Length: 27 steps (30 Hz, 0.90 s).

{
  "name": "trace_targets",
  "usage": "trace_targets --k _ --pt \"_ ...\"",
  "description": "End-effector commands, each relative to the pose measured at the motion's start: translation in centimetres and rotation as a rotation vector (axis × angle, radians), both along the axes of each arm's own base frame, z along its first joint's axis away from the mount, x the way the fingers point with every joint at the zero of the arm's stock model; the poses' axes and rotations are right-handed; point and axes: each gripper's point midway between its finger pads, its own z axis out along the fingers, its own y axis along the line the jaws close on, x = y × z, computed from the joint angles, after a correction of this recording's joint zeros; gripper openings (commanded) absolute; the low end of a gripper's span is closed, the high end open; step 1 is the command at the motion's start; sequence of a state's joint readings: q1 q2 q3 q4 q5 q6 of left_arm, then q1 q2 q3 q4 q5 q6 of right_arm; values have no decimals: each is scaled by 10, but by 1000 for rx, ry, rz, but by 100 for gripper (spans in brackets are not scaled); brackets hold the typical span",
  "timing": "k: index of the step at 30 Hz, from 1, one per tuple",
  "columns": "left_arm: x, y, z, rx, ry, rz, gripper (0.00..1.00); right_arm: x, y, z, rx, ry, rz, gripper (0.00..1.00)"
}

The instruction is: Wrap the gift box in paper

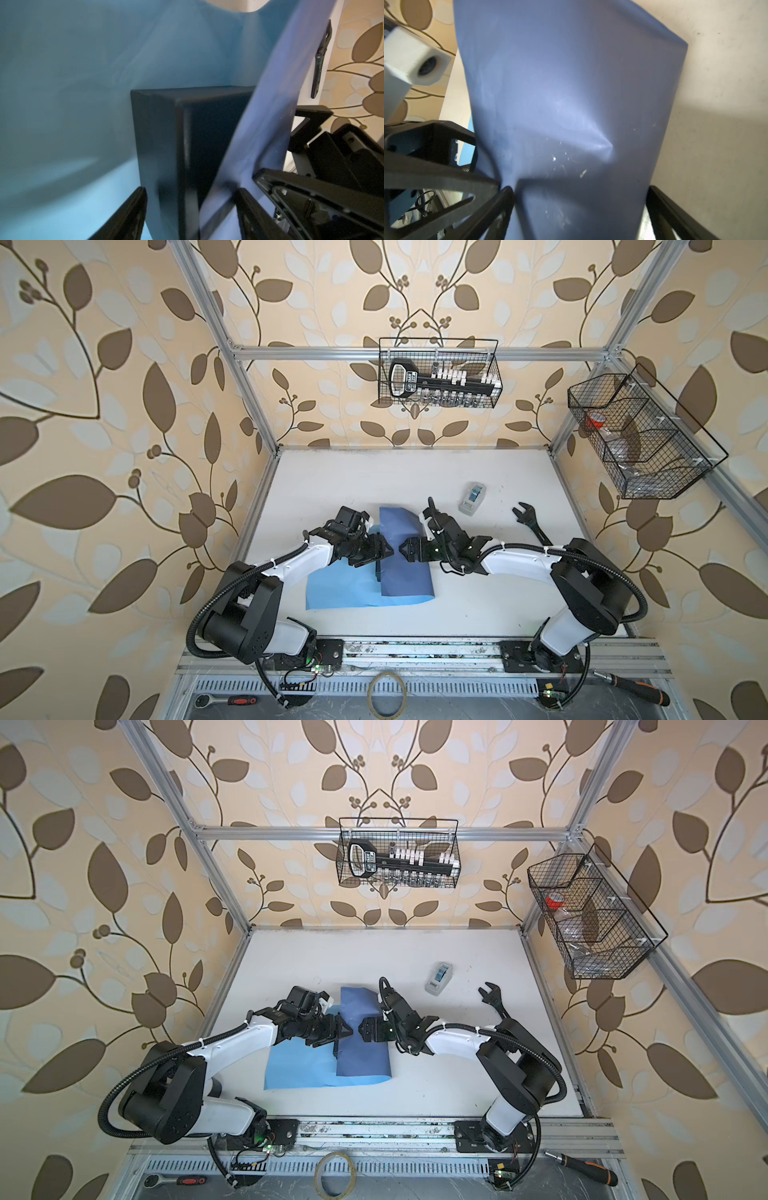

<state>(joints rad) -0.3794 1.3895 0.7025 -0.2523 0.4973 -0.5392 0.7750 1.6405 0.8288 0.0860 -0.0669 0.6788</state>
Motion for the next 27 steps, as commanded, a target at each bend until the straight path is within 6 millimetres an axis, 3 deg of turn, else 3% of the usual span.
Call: trace_targets --k 1,7,9,13,18,27 --pt "5 4 -6 38 -8 14 59 -4 -9 2 -55 1 2 100" --pt "-4 9 -20 56 18 19 50 -6 -18 17 -45 -15 16 100" --pt "-11 12 -27 59 36 27 44 -13 -31 29 -4 -10 49 100" --pt "-13 13 -30 61 41 35 39 -22 -44 30 74 31 81 99" --pt "-13 13 -27 46 31 50 33 -26 -32 27 121 47 105 97" --pt "-17 5 -20 -22 38 43 23 -11 -25 8 120 90 57 92"
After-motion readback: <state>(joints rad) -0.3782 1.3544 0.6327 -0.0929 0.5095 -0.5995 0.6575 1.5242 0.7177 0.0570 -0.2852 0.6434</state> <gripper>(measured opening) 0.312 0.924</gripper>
